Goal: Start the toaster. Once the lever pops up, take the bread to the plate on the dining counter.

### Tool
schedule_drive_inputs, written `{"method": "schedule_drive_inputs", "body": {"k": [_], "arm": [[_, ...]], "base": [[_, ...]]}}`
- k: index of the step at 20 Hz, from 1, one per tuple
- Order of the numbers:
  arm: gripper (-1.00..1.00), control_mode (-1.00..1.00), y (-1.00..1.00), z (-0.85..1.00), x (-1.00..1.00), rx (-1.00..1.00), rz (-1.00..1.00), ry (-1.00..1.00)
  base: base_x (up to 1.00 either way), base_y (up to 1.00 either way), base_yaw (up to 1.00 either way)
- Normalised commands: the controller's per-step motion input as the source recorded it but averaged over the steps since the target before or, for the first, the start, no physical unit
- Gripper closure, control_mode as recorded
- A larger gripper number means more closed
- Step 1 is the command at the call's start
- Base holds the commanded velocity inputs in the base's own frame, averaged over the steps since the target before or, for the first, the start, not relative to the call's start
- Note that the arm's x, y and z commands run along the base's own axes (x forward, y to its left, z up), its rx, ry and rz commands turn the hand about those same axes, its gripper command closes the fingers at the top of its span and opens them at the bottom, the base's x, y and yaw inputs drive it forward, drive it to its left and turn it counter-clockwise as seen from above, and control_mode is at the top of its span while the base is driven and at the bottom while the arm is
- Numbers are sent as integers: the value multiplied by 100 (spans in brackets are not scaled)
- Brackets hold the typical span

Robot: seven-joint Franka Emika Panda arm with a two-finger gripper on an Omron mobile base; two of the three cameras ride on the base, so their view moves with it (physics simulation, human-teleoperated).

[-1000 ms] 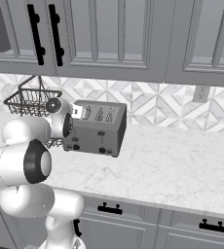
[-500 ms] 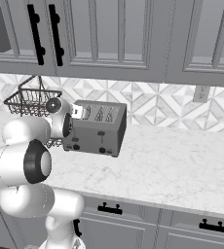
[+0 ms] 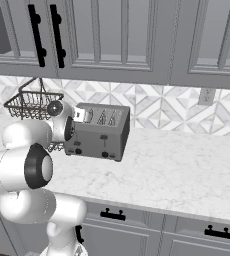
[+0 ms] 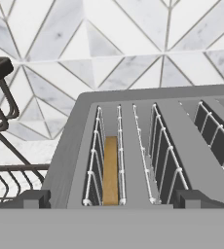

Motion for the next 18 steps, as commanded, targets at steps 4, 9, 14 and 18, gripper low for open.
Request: {"method": "schedule_drive_inputs", "body": {"k": [4, 9, 14, 18], "arm": [[-100, -100, 0, 0, 0, 0, 0, 0], [-100, -100, 0, 0, 0, 0, 0, 0], [-100, -100, 0, 0, 0, 0, 0, 0], [-100, -100, 0, 0, 0, 0, 0, 0]], "base": [[0, 0, 0], [0, 0, 0], [0, 0, 0], [0, 0, 0]]}}
